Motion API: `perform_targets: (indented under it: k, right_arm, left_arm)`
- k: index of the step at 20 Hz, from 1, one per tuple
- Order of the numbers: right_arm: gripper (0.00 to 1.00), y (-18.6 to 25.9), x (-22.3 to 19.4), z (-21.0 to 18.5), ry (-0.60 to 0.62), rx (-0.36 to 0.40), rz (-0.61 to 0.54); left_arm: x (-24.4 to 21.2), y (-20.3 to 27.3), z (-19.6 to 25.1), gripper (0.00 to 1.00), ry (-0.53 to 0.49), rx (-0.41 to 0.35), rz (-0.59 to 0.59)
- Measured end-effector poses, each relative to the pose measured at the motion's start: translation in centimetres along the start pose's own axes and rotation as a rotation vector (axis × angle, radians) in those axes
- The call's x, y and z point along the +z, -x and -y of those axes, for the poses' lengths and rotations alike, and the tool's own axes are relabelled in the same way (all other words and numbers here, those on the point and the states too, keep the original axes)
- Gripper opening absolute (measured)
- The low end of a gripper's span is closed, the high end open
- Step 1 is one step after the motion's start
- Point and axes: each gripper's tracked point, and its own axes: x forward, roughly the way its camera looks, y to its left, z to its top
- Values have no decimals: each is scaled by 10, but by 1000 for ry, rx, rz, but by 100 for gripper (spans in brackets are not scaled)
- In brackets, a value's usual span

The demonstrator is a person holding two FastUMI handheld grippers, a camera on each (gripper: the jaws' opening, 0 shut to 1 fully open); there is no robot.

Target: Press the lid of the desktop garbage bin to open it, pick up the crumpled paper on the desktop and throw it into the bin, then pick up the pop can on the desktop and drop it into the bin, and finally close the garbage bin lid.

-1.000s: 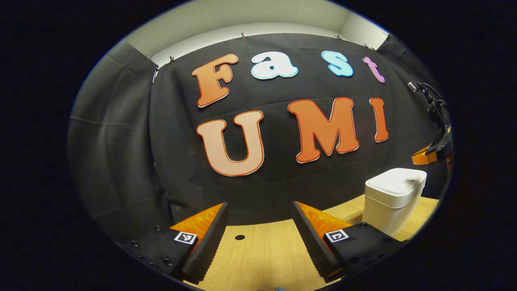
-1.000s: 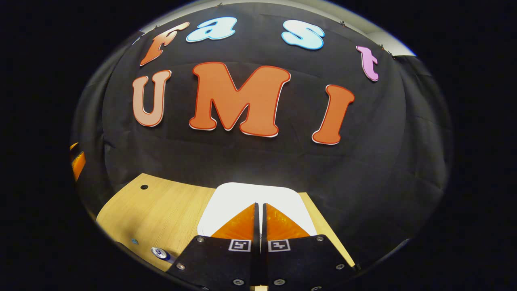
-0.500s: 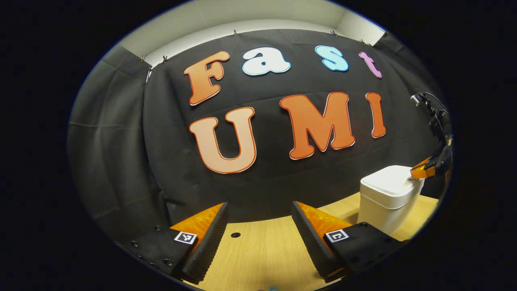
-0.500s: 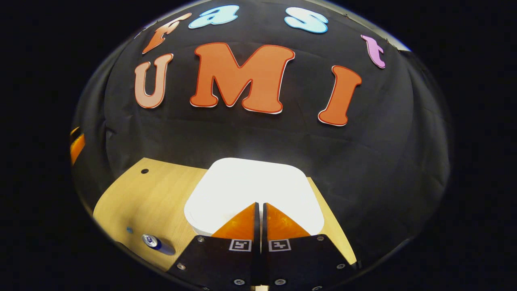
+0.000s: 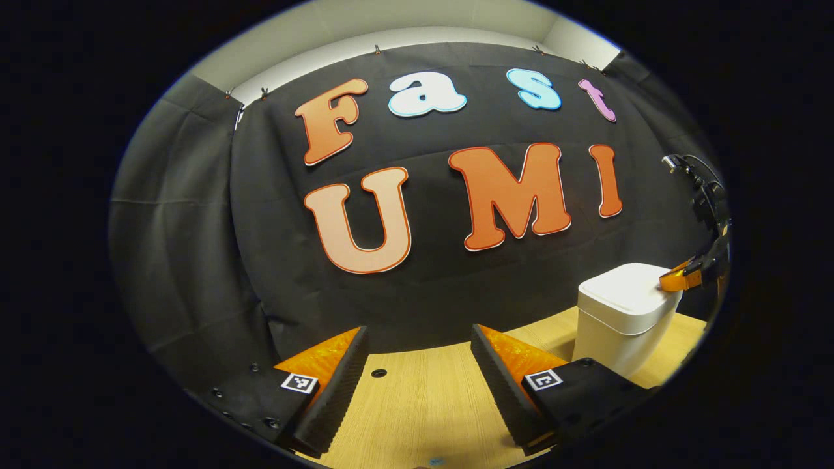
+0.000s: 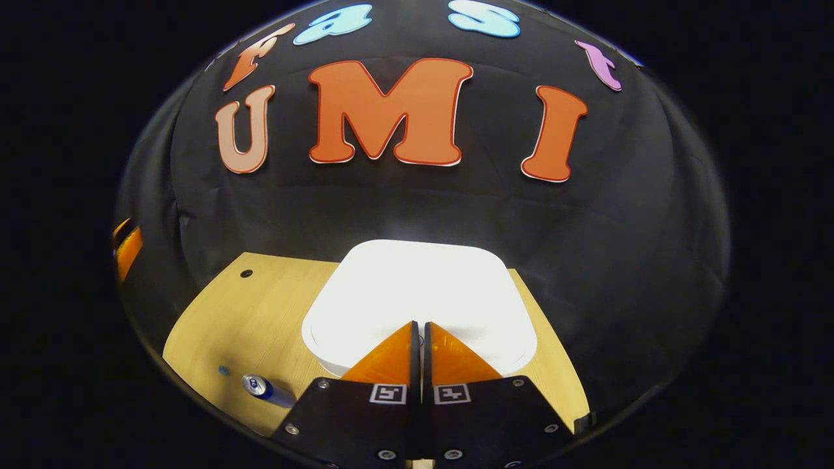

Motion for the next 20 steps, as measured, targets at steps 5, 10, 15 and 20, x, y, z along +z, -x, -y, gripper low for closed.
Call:
perform_targets:
  k: [5,10,15,20]
  right_arm:
    - [1,7,12,-2,73,-10,30]
    - [1,19,45,0,91,-28,127]
    - [1,32,85,4,83,-54,271]
    - [1,51,125,6,80,-71,438]
  left_arm:
    - [7,4,-4,100,-7,16,24]
    - [7,5,-11,99,-2,36,30]
    - [5,4,-14,99,11,39,30]
    - [0,0,-19,99,32,40,25]
